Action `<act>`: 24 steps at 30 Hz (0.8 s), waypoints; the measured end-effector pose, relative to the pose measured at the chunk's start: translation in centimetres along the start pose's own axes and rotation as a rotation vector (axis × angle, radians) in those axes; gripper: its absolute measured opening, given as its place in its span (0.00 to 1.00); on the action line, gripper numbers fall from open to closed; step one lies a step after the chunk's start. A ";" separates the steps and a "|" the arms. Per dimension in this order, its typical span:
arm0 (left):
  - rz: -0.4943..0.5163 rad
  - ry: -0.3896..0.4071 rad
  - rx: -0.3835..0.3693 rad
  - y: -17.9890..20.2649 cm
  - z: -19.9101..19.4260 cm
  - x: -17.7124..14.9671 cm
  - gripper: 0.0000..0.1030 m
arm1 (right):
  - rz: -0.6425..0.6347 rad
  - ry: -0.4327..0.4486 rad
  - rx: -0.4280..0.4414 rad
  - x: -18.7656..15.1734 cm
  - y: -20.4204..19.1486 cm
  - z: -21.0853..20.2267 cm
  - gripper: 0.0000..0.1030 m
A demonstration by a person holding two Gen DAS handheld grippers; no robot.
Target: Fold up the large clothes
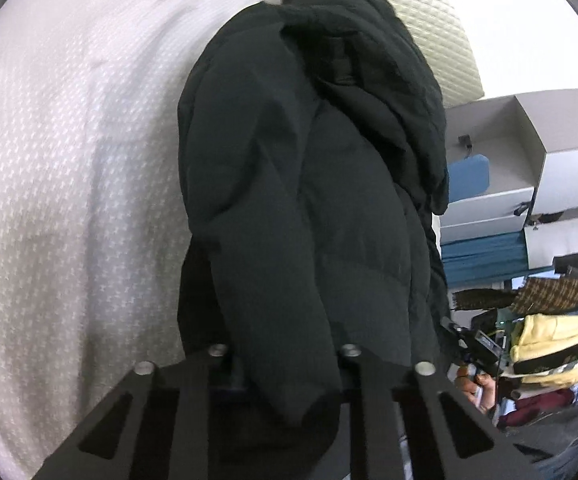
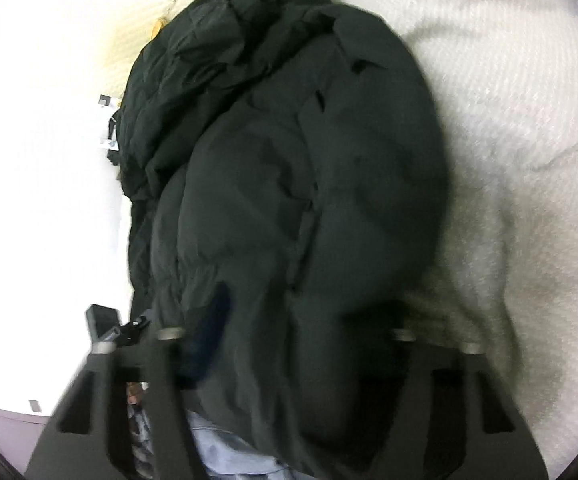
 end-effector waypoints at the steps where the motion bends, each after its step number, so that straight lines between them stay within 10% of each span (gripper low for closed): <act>1: 0.010 0.014 0.000 0.4 -0.1 -0.1 0.13 | -0.009 0.033 -0.029 0.0 0.0 -0.7 0.15; 13: 0.060 0.222 -0.255 3.8 -9.8 -2.3 0.06 | -0.110 0.261 0.193 -0.6 -3.8 -7.3 0.07; 24: 0.182 0.339 -0.267 7.6 -22.5 -7.5 0.03 | -0.190 0.332 0.378 -5.2 -7.0 -15.9 0.06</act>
Point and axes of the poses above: each gripper's, at about its wrist camera, not at the fingertips, and z roughly the way its jaws point, y to its right, x to its top, the point moved 5 cm from there along z, roughly the way its jaws point, and after that the axes turned 11 degrees about x, right-handed, at the moved point
